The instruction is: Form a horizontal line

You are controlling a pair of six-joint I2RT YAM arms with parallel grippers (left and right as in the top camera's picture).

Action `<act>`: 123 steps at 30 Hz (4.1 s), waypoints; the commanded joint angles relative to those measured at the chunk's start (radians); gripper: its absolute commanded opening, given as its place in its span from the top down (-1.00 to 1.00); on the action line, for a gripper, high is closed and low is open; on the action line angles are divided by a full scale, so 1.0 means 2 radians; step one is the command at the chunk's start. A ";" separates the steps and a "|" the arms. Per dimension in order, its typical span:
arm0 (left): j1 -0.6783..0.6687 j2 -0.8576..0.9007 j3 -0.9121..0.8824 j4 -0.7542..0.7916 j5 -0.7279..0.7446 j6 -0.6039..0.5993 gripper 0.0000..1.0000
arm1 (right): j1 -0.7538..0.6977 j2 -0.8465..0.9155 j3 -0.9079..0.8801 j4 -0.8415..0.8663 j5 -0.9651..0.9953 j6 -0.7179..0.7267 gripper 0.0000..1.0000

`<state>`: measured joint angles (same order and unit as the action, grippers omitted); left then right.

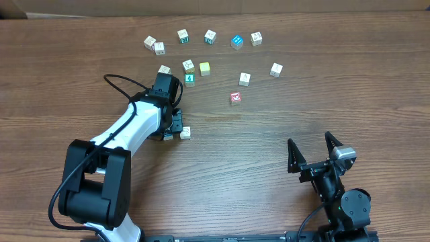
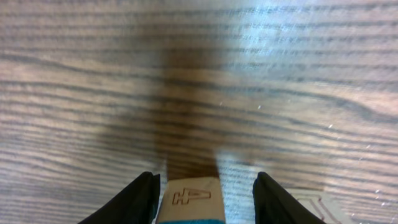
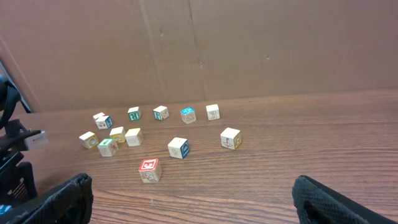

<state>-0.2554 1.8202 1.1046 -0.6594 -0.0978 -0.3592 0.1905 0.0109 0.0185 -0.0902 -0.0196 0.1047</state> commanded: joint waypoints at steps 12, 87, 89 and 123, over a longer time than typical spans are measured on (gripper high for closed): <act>0.023 0.005 -0.002 0.031 -0.048 -0.012 0.15 | -0.001 -0.004 -0.005 0.003 0.000 -0.001 -1.00; 0.055 0.006 -0.021 0.006 0.058 0.012 0.91 | -0.001 -0.004 -0.005 0.003 0.000 -0.001 -1.00; 0.055 0.006 -0.022 0.008 0.059 0.012 0.91 | -0.001 -0.004 -0.005 0.003 0.000 -0.001 -1.00; 0.051 0.006 -0.028 0.004 0.085 0.012 0.91 | -0.001 -0.004 -0.005 0.003 0.000 -0.001 -1.00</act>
<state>-0.1425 1.8202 1.0641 -0.6575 0.0570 -0.3580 0.1905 0.0109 0.0185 -0.0895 -0.0196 0.1047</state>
